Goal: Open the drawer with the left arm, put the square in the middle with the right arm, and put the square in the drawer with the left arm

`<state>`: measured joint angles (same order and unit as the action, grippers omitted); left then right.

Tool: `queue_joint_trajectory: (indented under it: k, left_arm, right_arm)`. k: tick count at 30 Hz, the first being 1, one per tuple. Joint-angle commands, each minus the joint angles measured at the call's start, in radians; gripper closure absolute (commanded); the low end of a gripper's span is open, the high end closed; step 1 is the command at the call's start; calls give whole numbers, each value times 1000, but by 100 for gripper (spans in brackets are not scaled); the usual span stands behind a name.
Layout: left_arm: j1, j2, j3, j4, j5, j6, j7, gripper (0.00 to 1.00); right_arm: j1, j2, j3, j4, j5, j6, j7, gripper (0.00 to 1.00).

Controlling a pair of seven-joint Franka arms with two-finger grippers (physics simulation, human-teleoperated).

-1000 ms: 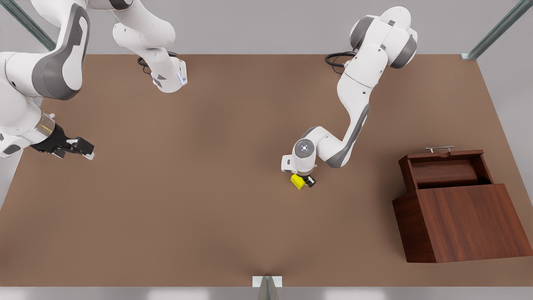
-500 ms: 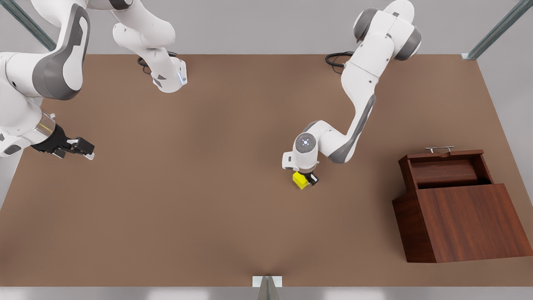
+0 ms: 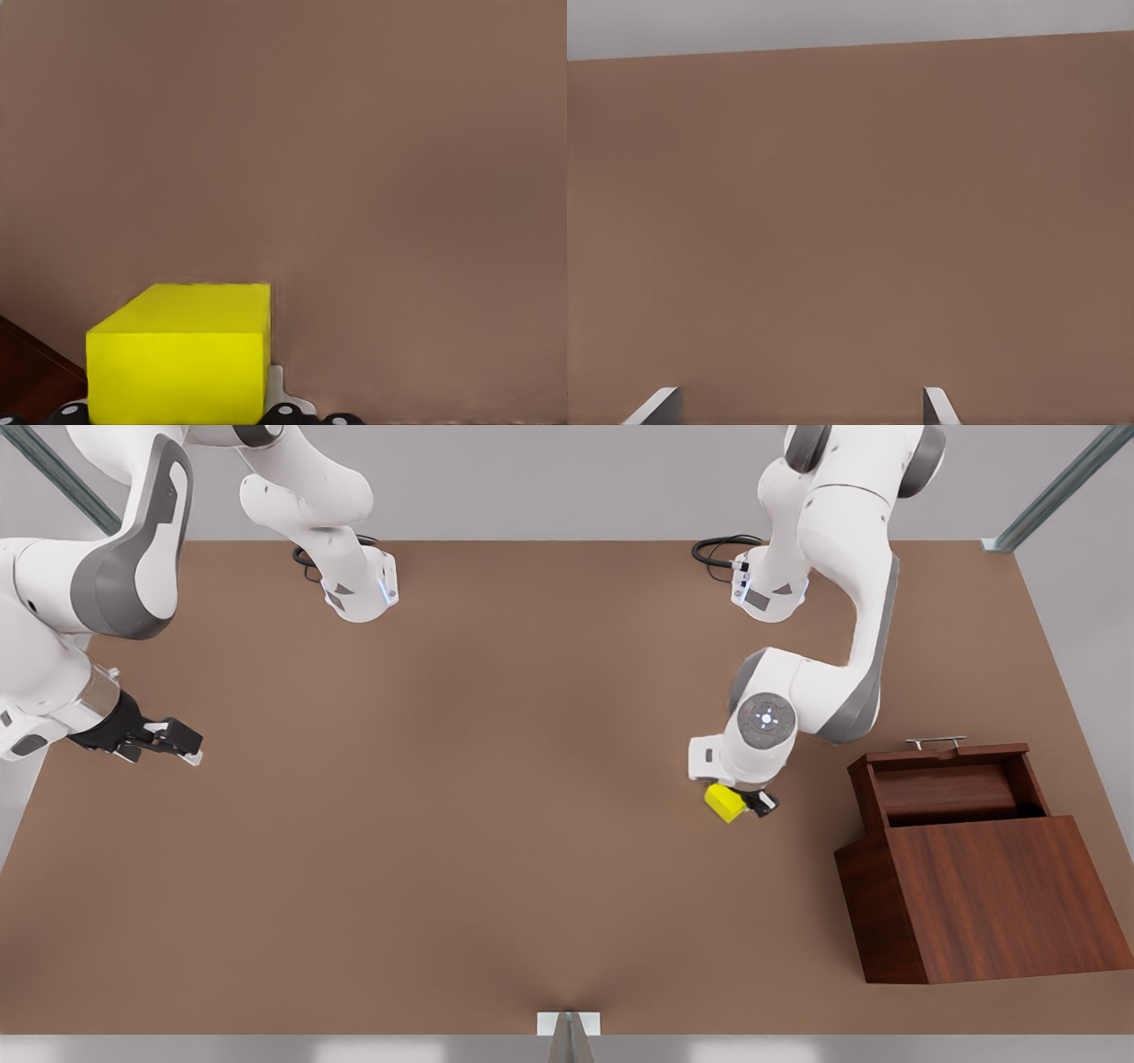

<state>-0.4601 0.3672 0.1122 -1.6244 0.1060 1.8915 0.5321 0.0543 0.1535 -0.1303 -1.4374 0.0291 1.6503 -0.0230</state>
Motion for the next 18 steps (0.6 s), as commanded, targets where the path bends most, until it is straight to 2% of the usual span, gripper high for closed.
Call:
queue_joint_trajectory:
  k: [1,13,18]
  left_arm:
    - [-3,-2,21,0,-51,-9,35,28]
    - [-3,-11,494,-37,-131,-9,871,27]
    - [100,6,511,-38,-135,9,1028,27]
  right_arm:
    - [1,0,0,0,2,-1,0,0]
    - [-2,-2,0,0,0,-1,0,0]
    - [4,1,0,0,0,0,0,0]
